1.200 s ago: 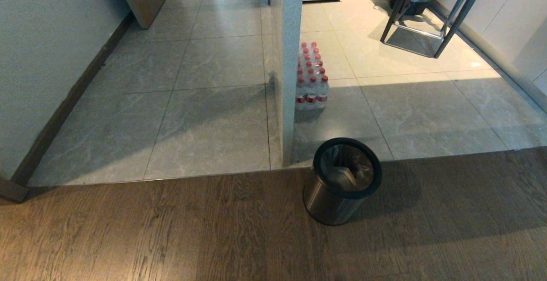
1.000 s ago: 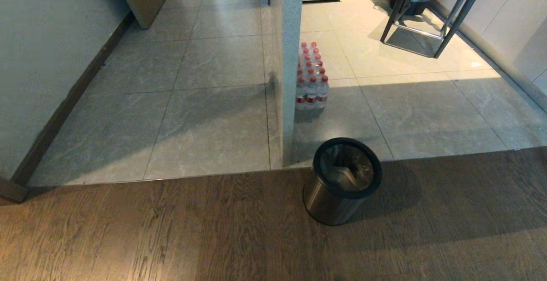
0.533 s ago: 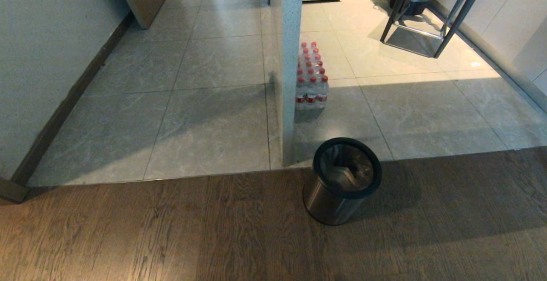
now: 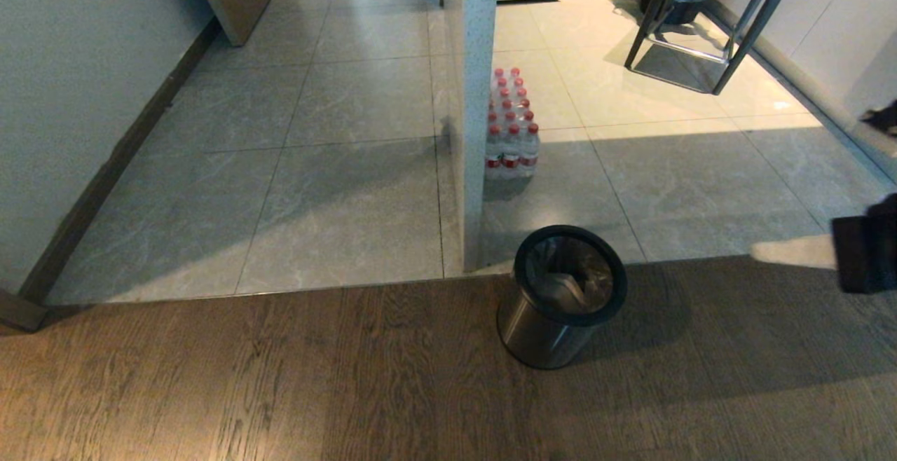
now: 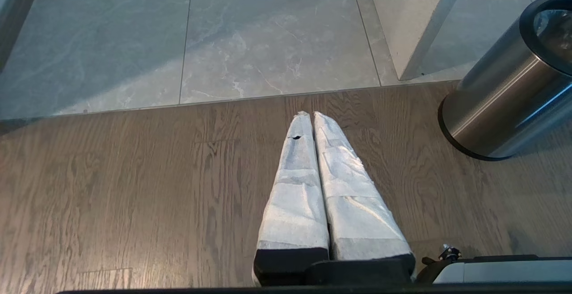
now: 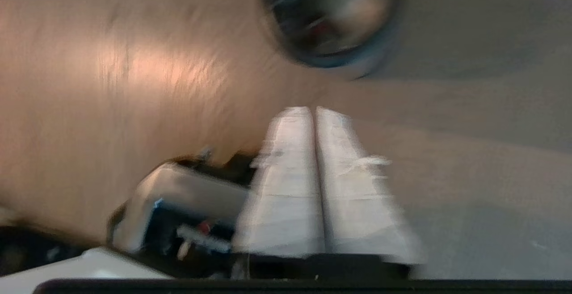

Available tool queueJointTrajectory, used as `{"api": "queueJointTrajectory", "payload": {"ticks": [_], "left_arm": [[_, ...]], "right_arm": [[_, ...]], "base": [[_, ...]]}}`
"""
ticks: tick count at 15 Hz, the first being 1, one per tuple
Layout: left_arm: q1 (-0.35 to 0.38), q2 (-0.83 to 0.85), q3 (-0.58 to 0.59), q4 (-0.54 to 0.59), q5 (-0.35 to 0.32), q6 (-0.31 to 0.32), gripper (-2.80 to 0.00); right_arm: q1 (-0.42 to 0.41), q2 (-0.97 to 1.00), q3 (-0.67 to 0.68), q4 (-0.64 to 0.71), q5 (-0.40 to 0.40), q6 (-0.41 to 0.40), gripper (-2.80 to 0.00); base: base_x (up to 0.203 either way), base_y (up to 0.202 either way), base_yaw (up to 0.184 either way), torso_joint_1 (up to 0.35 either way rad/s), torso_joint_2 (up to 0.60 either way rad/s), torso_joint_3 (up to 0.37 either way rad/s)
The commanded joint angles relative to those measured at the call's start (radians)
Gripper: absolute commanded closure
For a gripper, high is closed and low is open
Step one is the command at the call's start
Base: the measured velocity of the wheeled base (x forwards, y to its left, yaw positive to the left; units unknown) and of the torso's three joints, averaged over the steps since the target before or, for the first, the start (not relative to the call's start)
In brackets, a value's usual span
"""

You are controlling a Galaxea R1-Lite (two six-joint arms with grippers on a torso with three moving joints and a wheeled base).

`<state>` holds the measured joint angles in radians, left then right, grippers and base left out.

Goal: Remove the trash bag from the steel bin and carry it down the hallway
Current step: Place the outer trash can on the ground

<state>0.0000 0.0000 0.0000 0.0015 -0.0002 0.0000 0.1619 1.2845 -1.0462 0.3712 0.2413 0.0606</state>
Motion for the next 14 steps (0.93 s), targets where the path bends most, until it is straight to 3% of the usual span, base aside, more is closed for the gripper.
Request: {"api": "queueJointTrajectory", "payload": {"ticks": [1,3,5,6,8,9,11,14], "left_arm": [[0.000,-0.001,0.000,0.000,0.000,0.000,0.00],[0.000,-0.001,0.000,0.000,0.000,0.000,0.00],[0.000,-0.001,0.000,0.000,0.000,0.000,0.00],[0.000,0.000,0.000,0.000,0.000,0.000,0.00],[0.000,0.000,0.000,0.000,0.000,0.000,0.00],[0.000,0.000,0.000,0.000,0.000,0.000,0.00],[0.000,0.000,0.000,0.000,0.000,0.000,0.00],[0.000,0.000,0.000,0.000,0.000,0.000,0.00]], "right_arm": [[0.039,0.280,-0.035,-0.026,0.089,-0.001,-2.80],[0.084,0.397,-0.056,-0.068,0.138,-0.006,-2.80],[0.124,0.505,-0.077,-0.171,0.118,-0.045,-2.80],[0.145,0.562,-0.080,-0.212,0.057,-0.128,-2.80],[0.184,0.671,-0.101,-0.251,-0.191,-0.319,-2.80],[0.205,0.725,-0.121,-0.263,-0.284,-0.372,-2.80],[0.232,0.804,-0.203,-0.266,-0.338,-0.413,-2.80],[0.257,0.876,-0.336,-0.262,-0.346,-0.422,-2.80]], "base": [[0.000,0.000,0.000,0.000,0.00,0.000],[0.000,0.000,0.000,0.000,0.00,0.000],[0.000,0.000,0.000,0.000,0.00,0.000],[0.000,0.000,0.000,0.000,0.00,0.000],[0.000,0.000,0.000,0.000,0.00,0.000],[0.000,0.000,0.000,0.000,0.00,0.000],[0.000,0.000,0.000,0.000,0.00,0.000],[0.000,0.000,0.000,0.000,0.00,0.000]]}}
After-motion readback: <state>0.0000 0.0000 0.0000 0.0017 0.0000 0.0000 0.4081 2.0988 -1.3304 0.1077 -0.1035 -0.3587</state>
